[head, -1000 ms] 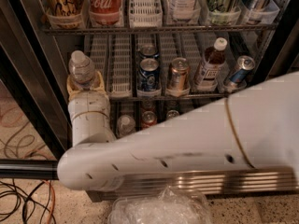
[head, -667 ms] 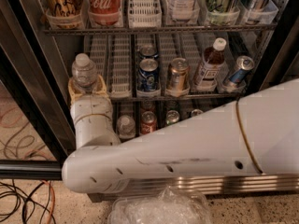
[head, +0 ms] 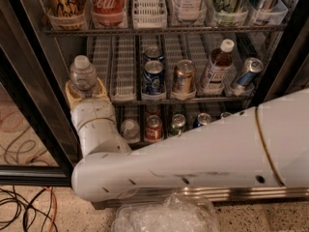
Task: Pick water bottle from middle shelf of fridge
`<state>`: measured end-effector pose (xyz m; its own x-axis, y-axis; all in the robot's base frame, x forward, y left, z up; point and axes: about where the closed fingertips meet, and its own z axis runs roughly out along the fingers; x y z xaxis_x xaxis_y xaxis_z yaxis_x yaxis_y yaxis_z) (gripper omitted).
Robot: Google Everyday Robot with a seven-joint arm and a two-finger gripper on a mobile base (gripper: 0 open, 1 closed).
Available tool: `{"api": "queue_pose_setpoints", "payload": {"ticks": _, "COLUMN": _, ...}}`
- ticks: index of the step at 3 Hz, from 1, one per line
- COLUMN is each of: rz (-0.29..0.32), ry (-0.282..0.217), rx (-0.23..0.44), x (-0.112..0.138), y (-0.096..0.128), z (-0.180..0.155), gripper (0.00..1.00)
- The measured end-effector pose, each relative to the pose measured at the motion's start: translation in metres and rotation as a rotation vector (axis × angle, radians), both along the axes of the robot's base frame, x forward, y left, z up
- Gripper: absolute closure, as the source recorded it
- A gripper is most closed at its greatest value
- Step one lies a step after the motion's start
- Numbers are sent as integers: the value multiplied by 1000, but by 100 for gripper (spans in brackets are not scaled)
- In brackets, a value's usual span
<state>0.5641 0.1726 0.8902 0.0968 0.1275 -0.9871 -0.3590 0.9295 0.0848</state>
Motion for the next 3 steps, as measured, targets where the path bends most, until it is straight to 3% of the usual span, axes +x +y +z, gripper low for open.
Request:
{"api": "queue_pose_setpoints", "payload": {"ticks": 1, "rz": 114, "ry": -25, "rx": 48, "x": -41, "y": -6, "z": 11, "gripper": 100}}
{"api": "queue_pose_setpoints", "payload": {"ticks": 2, "rz": 170, "ry": -60, "rx": 96, "x": -101, "y": -16, "z": 21, "gripper": 100}}
{"api": "queue_pose_setpoints", "payload": {"ticks": 3, "rz": 221, "ry": -54, "rx": 106, "x": -124, "y": 3, "z": 20, "gripper": 100}}
